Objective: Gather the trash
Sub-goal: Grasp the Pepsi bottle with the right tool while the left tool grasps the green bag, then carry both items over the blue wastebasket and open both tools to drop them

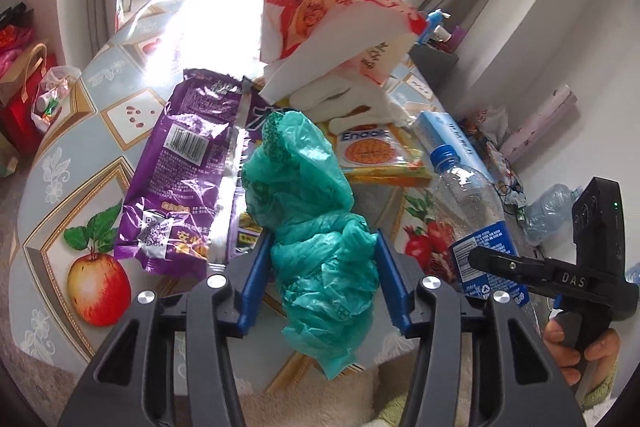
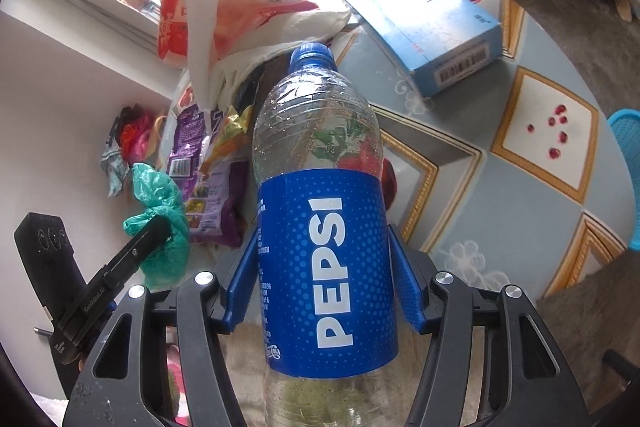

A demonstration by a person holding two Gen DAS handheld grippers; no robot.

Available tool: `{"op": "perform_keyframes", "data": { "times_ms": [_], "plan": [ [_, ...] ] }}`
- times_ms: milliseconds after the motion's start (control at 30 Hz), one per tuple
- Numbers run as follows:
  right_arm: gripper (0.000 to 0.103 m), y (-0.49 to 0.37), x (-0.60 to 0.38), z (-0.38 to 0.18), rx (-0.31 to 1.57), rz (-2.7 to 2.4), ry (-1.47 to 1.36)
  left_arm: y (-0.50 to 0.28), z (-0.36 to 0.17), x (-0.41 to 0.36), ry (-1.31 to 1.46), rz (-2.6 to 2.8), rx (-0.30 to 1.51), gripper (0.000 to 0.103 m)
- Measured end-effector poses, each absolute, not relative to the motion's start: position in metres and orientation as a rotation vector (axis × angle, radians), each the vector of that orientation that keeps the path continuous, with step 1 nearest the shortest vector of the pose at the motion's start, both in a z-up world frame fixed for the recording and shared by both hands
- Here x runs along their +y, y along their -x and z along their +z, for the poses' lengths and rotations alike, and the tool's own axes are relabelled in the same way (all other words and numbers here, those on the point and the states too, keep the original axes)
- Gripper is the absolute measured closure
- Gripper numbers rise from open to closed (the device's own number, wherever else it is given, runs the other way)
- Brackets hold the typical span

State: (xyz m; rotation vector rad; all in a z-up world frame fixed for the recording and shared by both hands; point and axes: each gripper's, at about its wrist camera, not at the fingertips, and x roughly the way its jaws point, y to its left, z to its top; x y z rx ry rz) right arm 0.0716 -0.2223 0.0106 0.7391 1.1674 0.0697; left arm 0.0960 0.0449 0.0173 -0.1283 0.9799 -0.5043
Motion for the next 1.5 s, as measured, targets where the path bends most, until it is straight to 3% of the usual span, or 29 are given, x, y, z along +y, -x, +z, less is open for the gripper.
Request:
{"op": "perform_keyframes", "data": {
  "times_ms": [300, 467, 633, 800, 933, 1100, 1367, 1500],
  "plan": [
    [0.047, -0.024, -0.258, 0.048, 0.993, 0.011, -0.78, -0.068, 0.074, -0.014, 0.06, -0.746, 0.862, 0.054],
    [0.047, 0.024, -0.315, 0.062, 0.875, -0.165, -0.85, -0.063, 0.099, -0.103, -0.016, -0.972, 0.843, 0.054],
    [0.046, 0.083, -0.39, 0.045, 0.794, -0.371, -1.008, -0.057, 0.097, -0.231, -0.135, -1.187, 0.964, 0.053],
    [0.046, 0.128, -0.461, -0.013, 0.769, -0.496, -1.291, -0.039, 0.056, -0.369, -0.338, -1.282, 1.163, 0.052],
    [0.046, 0.139, -0.512, -0.078, 0.76, -0.5, -1.532, -0.031, -0.011, -0.461, -0.503, -1.249, 1.337, 0.052],
    [0.046, 0.147, -0.554, -0.161, 0.788, -0.565, -1.756, -0.027, -0.097, -0.54, -0.679, -1.132, 1.423, 0.052],
    [0.04, 0.125, -0.577, -0.244, 0.902, -0.645, -1.877, -0.025, -0.156, -0.578, -0.693, -1.037, 1.511, 0.031],
    [0.037, 0.114, -0.583, -0.25, 0.917, -0.678, -1.844, -0.025, -0.149, -0.568, -0.655, -1.056, 1.487, 0.031]
  ]
}}
